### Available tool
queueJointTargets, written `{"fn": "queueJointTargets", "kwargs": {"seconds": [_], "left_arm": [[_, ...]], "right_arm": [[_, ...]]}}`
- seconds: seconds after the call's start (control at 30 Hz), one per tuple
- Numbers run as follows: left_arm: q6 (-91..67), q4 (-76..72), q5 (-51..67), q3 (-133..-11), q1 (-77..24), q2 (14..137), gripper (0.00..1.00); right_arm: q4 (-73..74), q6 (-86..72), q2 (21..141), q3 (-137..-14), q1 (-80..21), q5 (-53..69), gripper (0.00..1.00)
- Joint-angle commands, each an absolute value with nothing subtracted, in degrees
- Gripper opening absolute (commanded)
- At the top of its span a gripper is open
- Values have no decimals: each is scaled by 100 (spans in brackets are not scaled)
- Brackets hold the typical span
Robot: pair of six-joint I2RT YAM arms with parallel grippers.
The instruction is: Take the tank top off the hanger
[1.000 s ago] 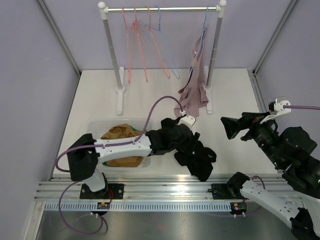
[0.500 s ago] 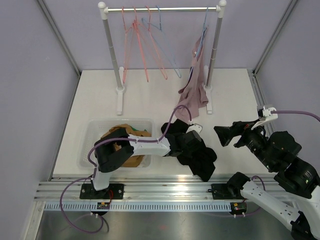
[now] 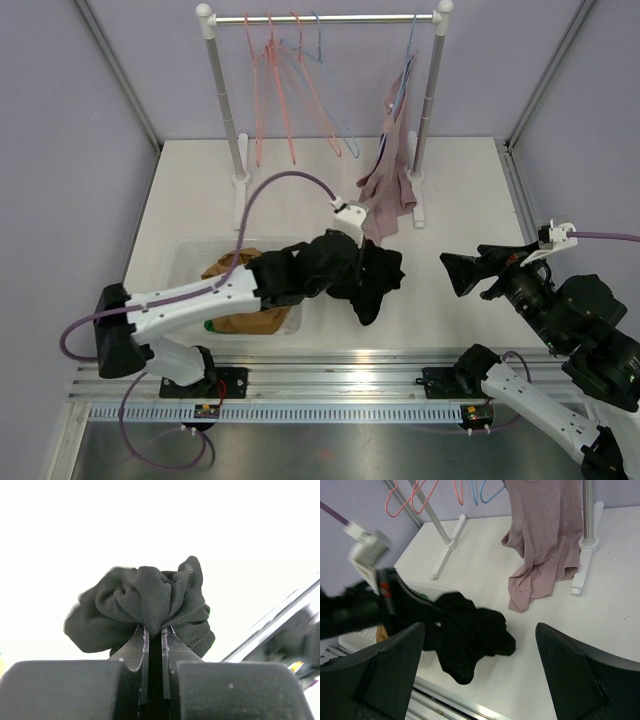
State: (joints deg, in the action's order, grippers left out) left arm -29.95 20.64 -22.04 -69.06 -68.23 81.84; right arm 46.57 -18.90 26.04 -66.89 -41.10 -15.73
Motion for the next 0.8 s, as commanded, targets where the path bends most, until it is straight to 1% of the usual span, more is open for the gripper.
{"fn": "queueJointTargets", "kwargs": {"seconds": [0.0,0.1,0.33,0.47,0.67,0.77], "left_arm": [[-2672,2697,-3101,-7417,-6645,7534,0],[-2689,3198,-3445,-7524,-6513,7173,0],[-2839,3744,-3875,-7119,-6153,5619,0],[-2909,4226,-4279,-7093,-5828,5003,0],[-3155,4763,-4544,-6847,-5581,4334,0],[-3287,4808,-4535,-6435,-5502,4061,0]], "right_arm": [[4623,-1881,2593,-6899,-4140,-1723,99],[4632,-1872,2593,-6934,-4140,-1740,100],[4544,-1758,2689,-6978,-4140,-1819,100],[4412,-1767,2803,-6926,-4140,-1723,100],[4324,-1810,2900,-6821,-4140,-1644,99],[4245,-1819,2918,-6776,-4140,-1591,100]]}}
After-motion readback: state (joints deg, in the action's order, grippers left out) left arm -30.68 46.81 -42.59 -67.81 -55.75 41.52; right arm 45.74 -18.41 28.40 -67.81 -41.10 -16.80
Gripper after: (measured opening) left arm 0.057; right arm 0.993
